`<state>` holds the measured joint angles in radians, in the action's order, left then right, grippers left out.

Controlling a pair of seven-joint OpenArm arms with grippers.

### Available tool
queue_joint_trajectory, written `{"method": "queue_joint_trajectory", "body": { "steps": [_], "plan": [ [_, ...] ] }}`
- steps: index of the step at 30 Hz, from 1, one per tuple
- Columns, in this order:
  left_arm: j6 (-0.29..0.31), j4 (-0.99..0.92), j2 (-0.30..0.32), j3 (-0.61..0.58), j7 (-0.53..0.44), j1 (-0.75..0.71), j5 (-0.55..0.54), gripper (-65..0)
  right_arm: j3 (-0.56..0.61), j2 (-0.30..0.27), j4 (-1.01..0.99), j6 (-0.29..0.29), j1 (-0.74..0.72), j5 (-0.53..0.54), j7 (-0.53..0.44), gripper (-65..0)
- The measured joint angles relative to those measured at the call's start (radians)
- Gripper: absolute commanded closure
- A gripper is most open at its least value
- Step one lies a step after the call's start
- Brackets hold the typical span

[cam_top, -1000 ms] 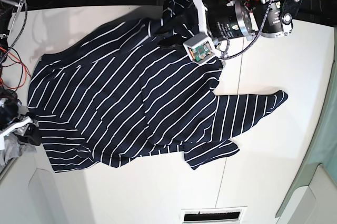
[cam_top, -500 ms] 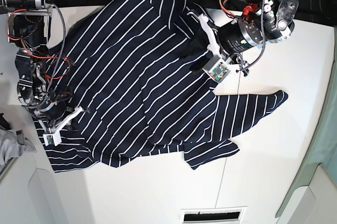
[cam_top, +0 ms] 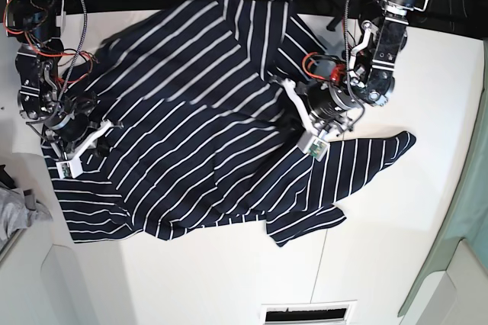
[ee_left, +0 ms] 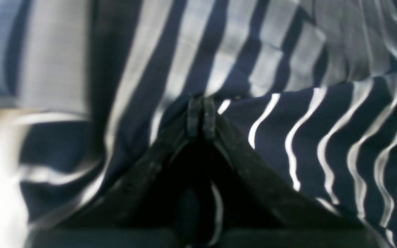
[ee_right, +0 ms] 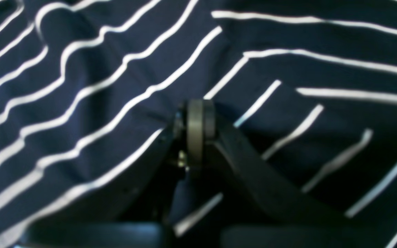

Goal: Layout the t-shirt on the table in an organized manner, then fold the t-shirt properly
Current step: 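Grasp shirt edges with both grippers and spread the shirt flat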

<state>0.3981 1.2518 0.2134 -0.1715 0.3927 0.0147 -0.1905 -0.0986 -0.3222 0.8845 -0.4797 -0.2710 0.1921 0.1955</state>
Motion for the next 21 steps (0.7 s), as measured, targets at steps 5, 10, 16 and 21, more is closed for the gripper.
{"method": "queue_joint_trajectory", "body": {
  "steps": [5, 10, 16, 21],
  "plan": [
    [-0.043, -0.048, 0.082, 0.075, 0.048, 0.073, 0.059, 0.0, 0.0, -0.03, 0.124, -0.05, 0.142, 0.122, 0.003, 0.0],
    [-0.027, -0.06, 0.108, 0.074, 0.093, 0.133, 0.082, 0.0, -0.001, -0.002, 0.285, -0.069, 0.291, 0.227, 0.061, 0.0],
    [0.074, -0.062, 0.093, 0.057, 0.094, 0.18, 0.064, 0.0, -0.002, 0.106, 0.407, -0.079, 0.43, 0.255, 0.105, 0.0],
    [0.119, -0.062, 0.075, -0.023, 0.11, 0.175, -0.003, 0.0, -0.001, 0.14, 0.475, -0.078, 0.463, 0.237, 0.136, 0.0]
  ]
}}
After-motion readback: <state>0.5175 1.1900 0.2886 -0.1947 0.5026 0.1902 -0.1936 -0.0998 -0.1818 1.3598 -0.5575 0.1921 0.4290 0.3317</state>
